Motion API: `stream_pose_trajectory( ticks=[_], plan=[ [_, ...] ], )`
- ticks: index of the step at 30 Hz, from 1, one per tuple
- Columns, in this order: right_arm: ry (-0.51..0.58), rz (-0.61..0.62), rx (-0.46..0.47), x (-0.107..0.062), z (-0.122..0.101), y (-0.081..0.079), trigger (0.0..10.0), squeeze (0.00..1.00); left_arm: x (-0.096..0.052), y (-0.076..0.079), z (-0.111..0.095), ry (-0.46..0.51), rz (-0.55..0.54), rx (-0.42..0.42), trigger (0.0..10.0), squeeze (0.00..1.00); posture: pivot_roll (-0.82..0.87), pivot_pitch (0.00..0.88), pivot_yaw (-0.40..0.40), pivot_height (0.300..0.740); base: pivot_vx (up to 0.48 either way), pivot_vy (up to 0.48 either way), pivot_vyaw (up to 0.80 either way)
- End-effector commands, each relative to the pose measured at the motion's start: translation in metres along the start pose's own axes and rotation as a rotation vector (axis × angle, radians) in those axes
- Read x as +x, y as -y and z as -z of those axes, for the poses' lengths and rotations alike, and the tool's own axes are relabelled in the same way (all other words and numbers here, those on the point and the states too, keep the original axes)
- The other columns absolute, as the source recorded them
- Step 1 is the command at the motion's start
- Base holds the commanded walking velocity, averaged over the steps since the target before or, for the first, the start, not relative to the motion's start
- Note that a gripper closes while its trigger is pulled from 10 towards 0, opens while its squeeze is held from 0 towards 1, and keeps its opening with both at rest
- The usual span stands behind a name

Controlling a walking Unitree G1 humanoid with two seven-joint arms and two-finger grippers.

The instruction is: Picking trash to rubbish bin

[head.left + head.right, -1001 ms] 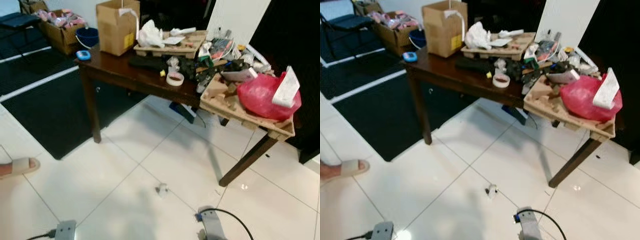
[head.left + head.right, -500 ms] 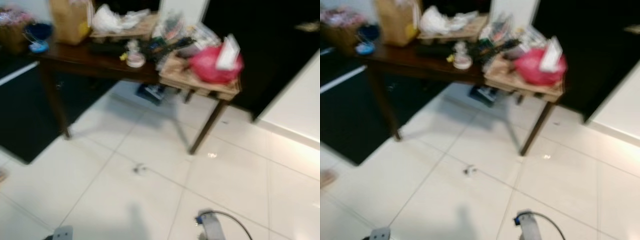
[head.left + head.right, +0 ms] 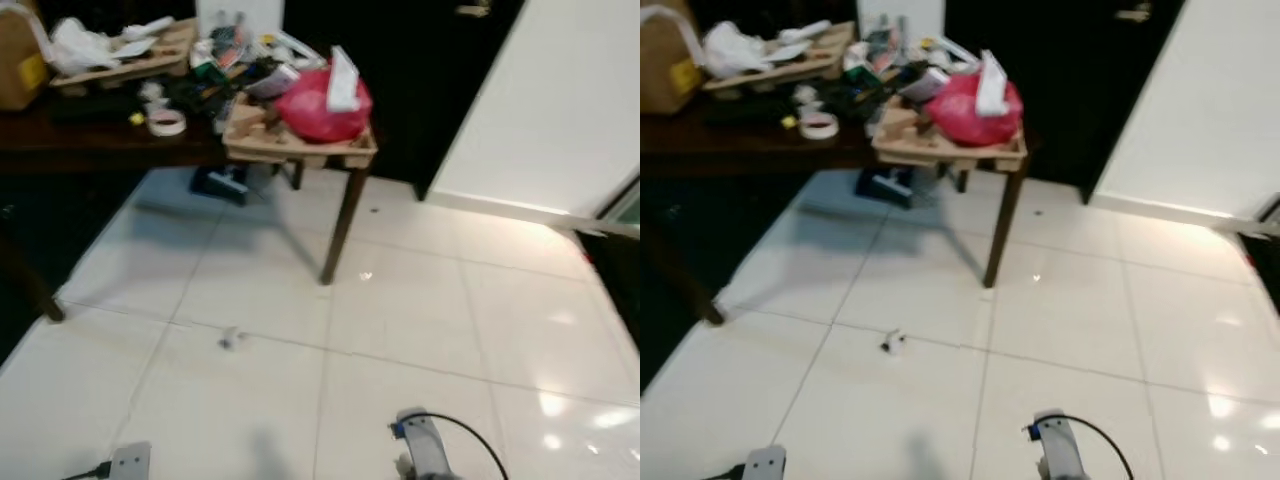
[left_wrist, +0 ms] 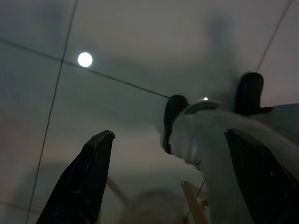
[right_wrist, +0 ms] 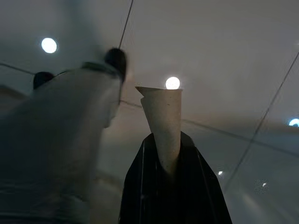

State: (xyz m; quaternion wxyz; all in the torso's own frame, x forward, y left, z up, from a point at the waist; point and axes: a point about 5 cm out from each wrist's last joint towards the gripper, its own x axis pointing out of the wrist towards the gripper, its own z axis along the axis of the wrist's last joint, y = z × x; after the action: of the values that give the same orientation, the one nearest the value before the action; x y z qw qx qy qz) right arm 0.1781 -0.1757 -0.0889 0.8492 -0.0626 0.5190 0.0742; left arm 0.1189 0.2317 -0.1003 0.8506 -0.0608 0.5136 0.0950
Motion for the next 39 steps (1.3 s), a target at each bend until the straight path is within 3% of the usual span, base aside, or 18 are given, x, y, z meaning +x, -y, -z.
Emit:
stream_pose_trajectory(
  ticks=[1,12,23,25,32,35,37,38,39],
  plan=[
    [-0.002,0.006,-0.011,0.000,0.000,0.003,10.0,0.00,-0.001,0.001,0.008,-0.026,-0.004,-0.001,10.0,0.00,0.13,0.087,-0.056,0.740,0.000,0.000,-0.78],
    [0.008,-0.005,-0.010,0.000,-0.003,0.001,10.0,0.00,-0.001,0.000,0.007,-0.022,-0.008,0.004,10.0,0.00,0.13,0.084,-0.056,0.740,0.000,0.000,-0.78],
    [0.155,-0.038,0.049,0.000,-0.047,-0.003,10.0,0.00,0.000,-0.002,-0.005,0.024,-0.015,-0.002,10.0,0.00,0.12,0.081,-0.053,0.740,0.000,0.000,-0.79],
    [0.198,-0.068,0.055,0.000,-0.060,-0.008,10.0,0.00,0.002,-0.004,-0.020,0.076,-0.024,-0.016,10.0,0.00,0.12,0.081,-0.053,0.740,0.000,0.000,-0.79],
    [0.244,-0.093,0.055,-0.001,-0.072,-0.012,10.0,0.00,0.003,-0.005,-0.041,0.146,-0.018,-0.015,10.0,0.00,0.13,0.076,-0.054,0.740,0.000,0.000,-0.78],
    [0.301,-0.109,0.110,-0.003,-0.086,-0.014,10.0,0.00,0.003,-0.001,-0.058,0.212,-0.001,0.095,10.0,0.00,0.13,0.076,-0.053,0.740,0.000,0.000,-0.79],
    [0.362,-0.122,0.140,-0.006,-0.100,-0.014,10.0,0.00,0.002,0.007,-0.081,0.311,0.047,0.141,10.0,0.00,0.12,0.079,-0.051,0.740,0.000,0.000,-0.79],
    [0.362,-0.122,0.140,-0.006,-0.100,-0.014,10.0,0.00,0.002,0.007,-0.081,0.311,0.047,0.141,10.0,0.00,0.12,0.079,-0.051,0.740,0.000,0.000,-0.79],
    [0.424,-0.140,0.181,-0.009,-0.115,-0.012,10.0,0.00,-0.001,0.014,-0.099,0.396,0.102,0.171,10.0,0.00,0.12,0.079,-0.051,0.740,0.000,0.000,-0.79]
  ],
)
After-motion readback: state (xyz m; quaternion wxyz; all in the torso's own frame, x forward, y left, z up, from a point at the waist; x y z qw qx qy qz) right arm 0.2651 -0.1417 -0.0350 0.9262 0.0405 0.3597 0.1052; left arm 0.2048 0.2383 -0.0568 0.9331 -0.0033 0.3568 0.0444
